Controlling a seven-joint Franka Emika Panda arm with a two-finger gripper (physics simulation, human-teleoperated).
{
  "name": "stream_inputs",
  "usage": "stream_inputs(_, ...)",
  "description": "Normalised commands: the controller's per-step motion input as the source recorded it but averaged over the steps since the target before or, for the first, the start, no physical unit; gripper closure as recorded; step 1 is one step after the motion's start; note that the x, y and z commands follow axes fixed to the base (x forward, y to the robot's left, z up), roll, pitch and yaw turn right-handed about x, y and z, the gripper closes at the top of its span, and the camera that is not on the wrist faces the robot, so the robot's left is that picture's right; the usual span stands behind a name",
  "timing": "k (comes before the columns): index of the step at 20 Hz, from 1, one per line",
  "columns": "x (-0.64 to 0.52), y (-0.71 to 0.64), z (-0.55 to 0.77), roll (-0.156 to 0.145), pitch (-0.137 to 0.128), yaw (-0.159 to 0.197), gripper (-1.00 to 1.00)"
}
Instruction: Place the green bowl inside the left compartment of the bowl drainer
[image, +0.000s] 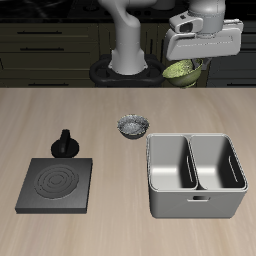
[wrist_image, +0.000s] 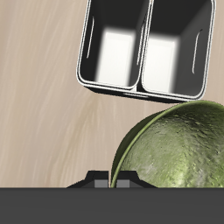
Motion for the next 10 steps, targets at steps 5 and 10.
stream_inputs(5,0.22,0.19,0.20,-0.003,-0.024,0.021,1.00)
stream_inputs(10,0.16,0.11,0.13,0.005,-0.004,-0.005,1.00)
